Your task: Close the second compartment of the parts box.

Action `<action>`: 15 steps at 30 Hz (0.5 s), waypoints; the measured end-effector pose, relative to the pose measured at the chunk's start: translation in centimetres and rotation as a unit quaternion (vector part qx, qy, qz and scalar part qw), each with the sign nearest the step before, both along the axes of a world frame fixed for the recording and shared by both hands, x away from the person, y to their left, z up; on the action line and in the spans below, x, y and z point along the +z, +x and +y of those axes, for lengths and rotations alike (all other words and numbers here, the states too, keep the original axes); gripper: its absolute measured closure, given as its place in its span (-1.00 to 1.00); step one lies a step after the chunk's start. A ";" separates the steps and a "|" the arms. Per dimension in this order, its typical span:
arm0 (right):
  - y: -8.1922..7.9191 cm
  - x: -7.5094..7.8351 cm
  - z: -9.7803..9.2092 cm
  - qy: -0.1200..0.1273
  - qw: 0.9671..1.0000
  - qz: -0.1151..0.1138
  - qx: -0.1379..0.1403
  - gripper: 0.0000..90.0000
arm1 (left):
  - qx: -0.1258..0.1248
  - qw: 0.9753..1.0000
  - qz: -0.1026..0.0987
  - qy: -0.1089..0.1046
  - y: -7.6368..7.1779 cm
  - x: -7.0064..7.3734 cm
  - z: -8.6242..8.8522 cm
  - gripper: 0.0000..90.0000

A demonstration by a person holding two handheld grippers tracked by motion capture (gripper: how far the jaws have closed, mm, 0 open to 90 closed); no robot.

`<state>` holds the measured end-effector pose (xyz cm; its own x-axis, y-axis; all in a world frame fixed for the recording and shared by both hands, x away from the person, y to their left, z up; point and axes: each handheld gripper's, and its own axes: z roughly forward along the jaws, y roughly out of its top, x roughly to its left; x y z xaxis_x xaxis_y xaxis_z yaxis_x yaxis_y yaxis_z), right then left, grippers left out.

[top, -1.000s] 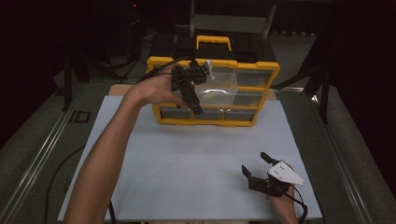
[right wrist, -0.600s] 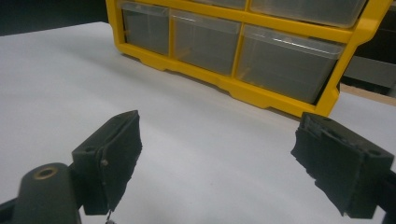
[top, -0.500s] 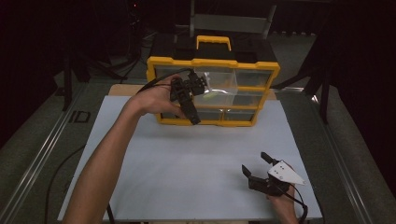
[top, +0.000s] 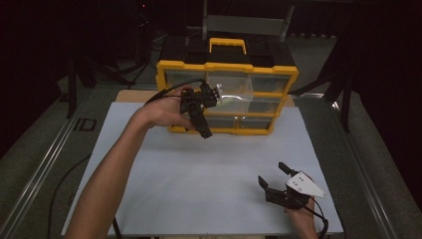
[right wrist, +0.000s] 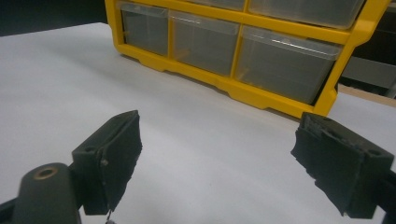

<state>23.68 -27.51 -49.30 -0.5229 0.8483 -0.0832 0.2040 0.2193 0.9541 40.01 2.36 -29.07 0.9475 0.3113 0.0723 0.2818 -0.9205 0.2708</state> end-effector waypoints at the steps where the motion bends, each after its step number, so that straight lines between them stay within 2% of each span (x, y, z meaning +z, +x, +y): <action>1: 0.0 0.0 0.0 0.001 1.000 0.001 0.000 -0.68 | 0.002 1.000 0.007 -0.005 -0.1 0.0 0.1 -0.72; 2: 0.0 0.0 0.1 0.000 1.000 0.001 0.001 -0.68 | 0.000 1.000 0.016 -0.010 -0.2 0.0 0.1 -0.64; 4: -0.1 0.0 0.1 0.001 1.000 0.002 0.002 -0.68 | -0.003 1.000 0.017 -0.010 -0.3 0.0 0.1 -0.58; 7: -0.1 0.0 0.1 -0.001 1.000 0.001 0.002 -0.68 | -0.014 0.999 0.026 -0.021 -0.4 0.0 0.1 -0.30; 12: -0.1 0.0 0.1 0.000 1.000 0.000 0.002 -0.68 | -0.031 0.999 0.027 -0.030 -0.5 0.2 -0.1 0.33; 13: -0.1 0.0 0.1 0.001 1.000 0.001 0.001 -0.68 | -0.034 0.999 0.024 -0.035 -0.4 0.2 -0.1 0.33; 14: -0.1 0.0 0.1 -0.001 1.000 0.000 0.002 -0.68 | -0.032 0.999 0.020 -0.036 -0.3 0.3 -0.1 0.59; 15: -0.1 0.0 0.1 -0.001 1.000 0.000 0.002 -0.68 | -0.028 0.999 0.015 -0.038 -0.1 0.3 -0.1 0.70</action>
